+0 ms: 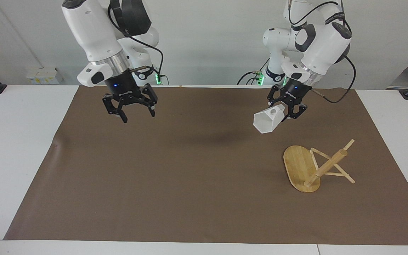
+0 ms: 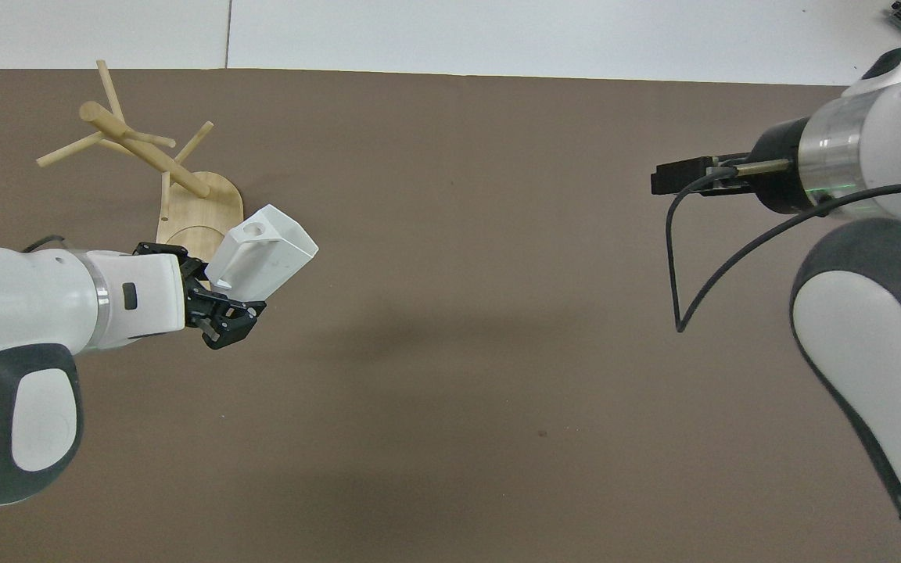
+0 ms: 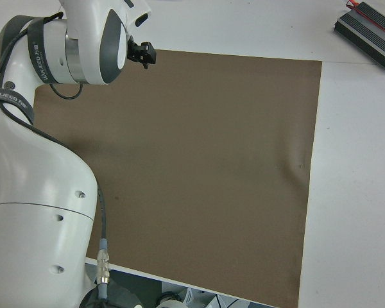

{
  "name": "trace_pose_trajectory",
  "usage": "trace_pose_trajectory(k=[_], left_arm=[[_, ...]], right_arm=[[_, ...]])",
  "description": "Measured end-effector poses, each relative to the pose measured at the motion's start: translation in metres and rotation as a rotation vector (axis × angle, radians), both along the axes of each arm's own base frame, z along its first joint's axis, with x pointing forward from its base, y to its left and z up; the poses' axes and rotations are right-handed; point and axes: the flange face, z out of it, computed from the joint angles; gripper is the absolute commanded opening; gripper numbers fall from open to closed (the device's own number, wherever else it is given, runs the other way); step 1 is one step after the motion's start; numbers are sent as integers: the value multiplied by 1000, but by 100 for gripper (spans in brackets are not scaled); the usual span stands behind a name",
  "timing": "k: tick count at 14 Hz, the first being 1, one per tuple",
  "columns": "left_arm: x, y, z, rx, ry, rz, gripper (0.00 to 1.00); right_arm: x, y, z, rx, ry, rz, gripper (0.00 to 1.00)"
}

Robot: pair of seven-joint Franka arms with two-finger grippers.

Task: Hang cup on rack
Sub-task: 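Open the right gripper and draw it back while the left gripper holds the cup, then carry the cup with the left gripper onto a peg of the mug tree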

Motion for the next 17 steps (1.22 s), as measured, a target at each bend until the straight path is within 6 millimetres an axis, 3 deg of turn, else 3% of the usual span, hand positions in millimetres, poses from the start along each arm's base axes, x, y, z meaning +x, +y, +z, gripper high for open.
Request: trace_pose_trajectory(k=[2,5,10,17], left_arm=[[6,-2,-9,32,6,39,0],[19,-4,-15,39,1,65,0],[56,4,-4,0,-56,211,0],[83,31,-22,-15,-58,350,0]], right_arm=[[1,-24,-4,-105,15,-7,100],[-2,-23,-3,-224,7,21,100],[-5,-29,-4,-244,30,17,100],[-6,-85,-10,-269,74,24,100]])
